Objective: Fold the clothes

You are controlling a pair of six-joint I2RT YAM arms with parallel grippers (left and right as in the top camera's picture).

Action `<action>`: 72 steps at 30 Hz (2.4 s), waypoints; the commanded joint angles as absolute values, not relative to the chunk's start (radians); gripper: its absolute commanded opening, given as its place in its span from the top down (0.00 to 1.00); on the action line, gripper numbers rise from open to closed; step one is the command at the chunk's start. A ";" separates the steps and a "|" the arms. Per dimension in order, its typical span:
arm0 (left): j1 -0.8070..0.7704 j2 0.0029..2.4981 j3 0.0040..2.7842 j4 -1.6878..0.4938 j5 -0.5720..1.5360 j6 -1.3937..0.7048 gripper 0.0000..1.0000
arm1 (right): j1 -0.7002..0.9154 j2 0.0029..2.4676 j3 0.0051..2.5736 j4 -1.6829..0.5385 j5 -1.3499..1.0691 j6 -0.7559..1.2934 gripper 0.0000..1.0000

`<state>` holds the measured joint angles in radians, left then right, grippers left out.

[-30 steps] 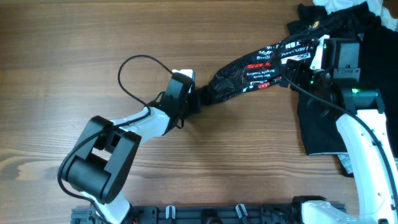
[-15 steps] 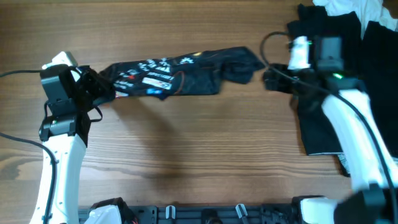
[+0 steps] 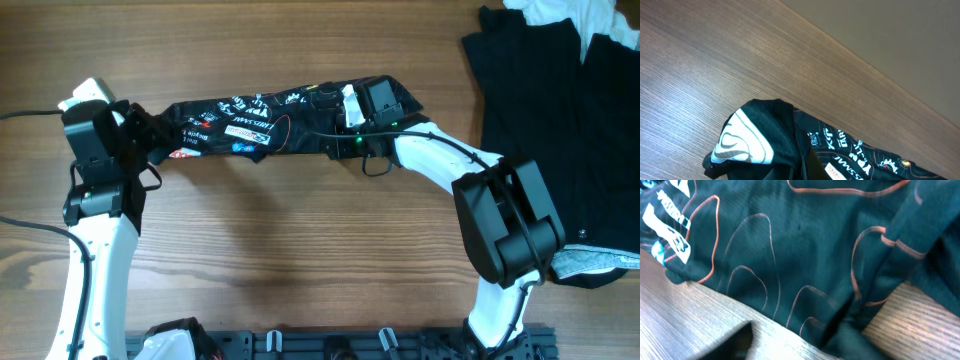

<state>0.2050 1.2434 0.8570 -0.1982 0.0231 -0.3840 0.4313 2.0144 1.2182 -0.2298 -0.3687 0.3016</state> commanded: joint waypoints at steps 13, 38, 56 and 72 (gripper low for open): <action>0.210 1.246 0.859 -0.245 0.006 -0.394 0.95 | 0.434 2.024 1.225 -0.310 -0.133 0.595 0.23; 0.210 1.279 0.883 0.282 0.005 -0.394 0.96 | 0.367 1.641 1.650 -0.406 -0.192 0.314 0.96; 0.294 1.488 1.253 0.410 0.026 -0.413 0.96 | 0.213 1.500 1.709 -0.633 0.183 0.103 0.96; 0.290 1.475 1.271 0.108 0.216 -0.461 0.96 | 0.244 1.502 1.701 -0.913 -0.640 -0.120 0.96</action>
